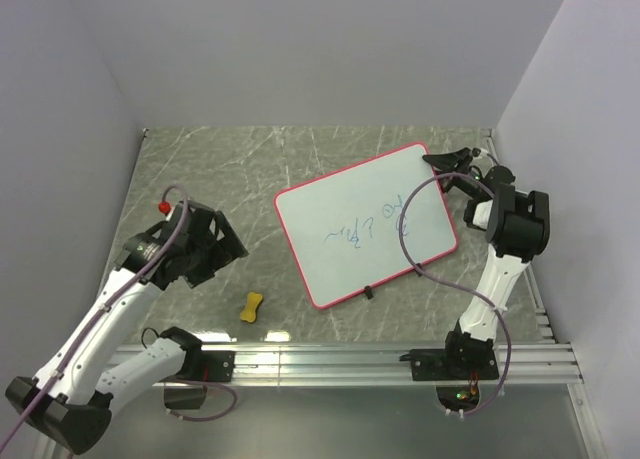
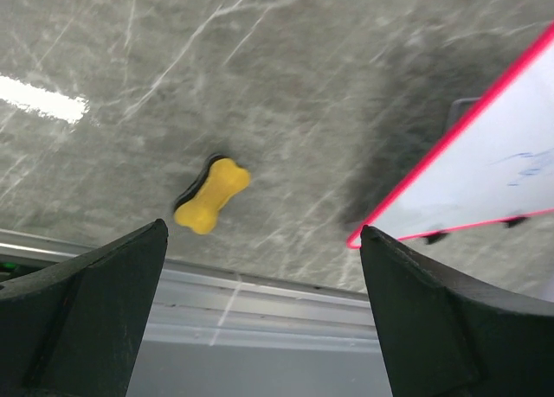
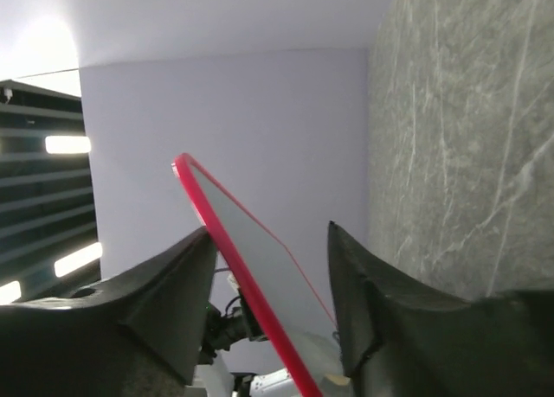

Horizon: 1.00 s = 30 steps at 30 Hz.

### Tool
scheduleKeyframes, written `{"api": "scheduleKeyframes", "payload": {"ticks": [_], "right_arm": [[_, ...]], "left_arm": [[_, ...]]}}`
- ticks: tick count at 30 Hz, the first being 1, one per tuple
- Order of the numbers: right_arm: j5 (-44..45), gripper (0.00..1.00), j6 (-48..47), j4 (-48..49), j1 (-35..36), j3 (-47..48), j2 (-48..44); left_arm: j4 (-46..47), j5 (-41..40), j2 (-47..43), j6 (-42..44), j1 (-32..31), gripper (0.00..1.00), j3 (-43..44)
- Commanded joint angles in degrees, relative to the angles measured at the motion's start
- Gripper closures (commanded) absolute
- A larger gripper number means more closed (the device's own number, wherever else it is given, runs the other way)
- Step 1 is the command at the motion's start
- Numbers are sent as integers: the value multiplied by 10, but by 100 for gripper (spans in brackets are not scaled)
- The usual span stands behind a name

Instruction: Erase the whiteboard

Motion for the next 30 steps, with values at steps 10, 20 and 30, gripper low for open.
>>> {"api": "scheduleKeyframes", "payload": {"ticks": [10,20,30], "right_arm": [[-25,71,-124,97,10,-93,-140],[-15,91,-127,100,-1,-132,-175],[-12,100,-153,71,-12,-152,-203]], "left_arm": [[15,16,6,1,-50,1,-131],[73,-10,46,-30,-133,1,-193],[113,-56,183,-52,-196,7,-179]]}}
